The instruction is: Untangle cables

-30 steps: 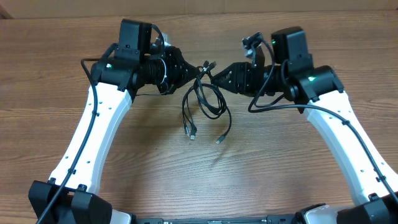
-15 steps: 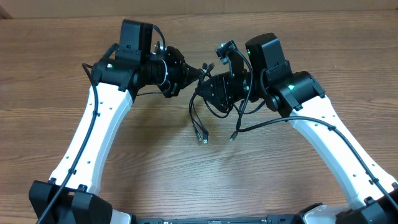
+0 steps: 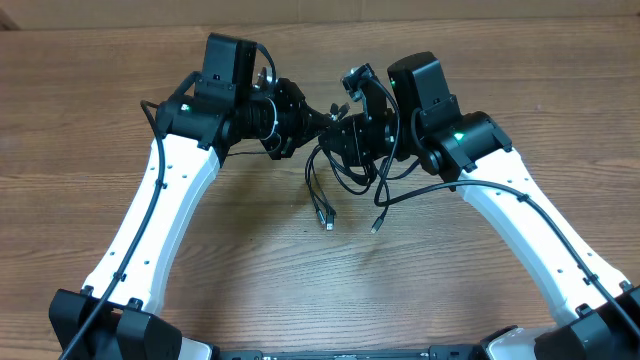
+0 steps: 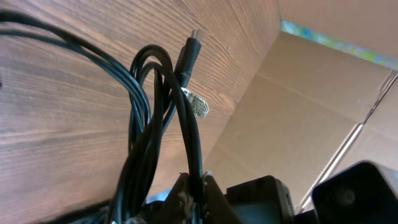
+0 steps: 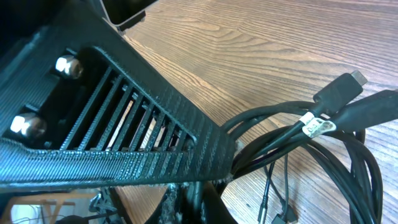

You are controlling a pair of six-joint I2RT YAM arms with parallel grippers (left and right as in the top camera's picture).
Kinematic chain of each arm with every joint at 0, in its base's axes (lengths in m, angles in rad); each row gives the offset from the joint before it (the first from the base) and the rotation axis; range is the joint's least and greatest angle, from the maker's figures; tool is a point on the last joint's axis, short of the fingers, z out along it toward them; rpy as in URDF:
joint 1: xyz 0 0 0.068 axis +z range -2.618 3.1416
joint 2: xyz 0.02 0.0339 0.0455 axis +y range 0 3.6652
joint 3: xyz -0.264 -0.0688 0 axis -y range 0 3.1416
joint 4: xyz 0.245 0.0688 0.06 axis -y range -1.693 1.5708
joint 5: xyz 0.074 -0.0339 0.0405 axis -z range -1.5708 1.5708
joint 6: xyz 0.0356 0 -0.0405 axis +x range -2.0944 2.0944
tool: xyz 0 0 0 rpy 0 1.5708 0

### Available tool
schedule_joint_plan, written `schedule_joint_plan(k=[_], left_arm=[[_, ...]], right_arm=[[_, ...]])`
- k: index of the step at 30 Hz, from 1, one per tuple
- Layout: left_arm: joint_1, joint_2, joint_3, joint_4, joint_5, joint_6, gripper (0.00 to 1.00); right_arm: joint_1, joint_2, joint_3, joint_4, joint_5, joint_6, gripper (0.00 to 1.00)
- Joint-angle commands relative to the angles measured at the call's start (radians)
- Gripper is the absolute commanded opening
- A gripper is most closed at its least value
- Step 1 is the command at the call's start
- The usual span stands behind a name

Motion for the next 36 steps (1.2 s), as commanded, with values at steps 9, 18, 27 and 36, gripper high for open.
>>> schedule_joint_plan(k=[9,18,27,36], left_arm=[[-0.007,-0.004,0.015,0.002,-0.124,0.392,0.53],[-0.101,0.001,0.011,0.017,-0.184,0.478,0.48],[-0.201,0.036,0.011,0.151,-0.188,0.411,0.43],[-0.247,0.101,0.009,0.151,-0.2,0.405,0.38]], right_arm=[[-0.154,-0.01,0.009,0.021,-0.078,0.358,0.04],[-0.179,-0.01,0.008,0.006,-0.129,0.578,0.04],[-0.18,-0.01,0.008,-0.009,-0.132,0.584,0.04],[-0.18,-0.01,0.008,0.015,-0.131,0.586,0.04]])
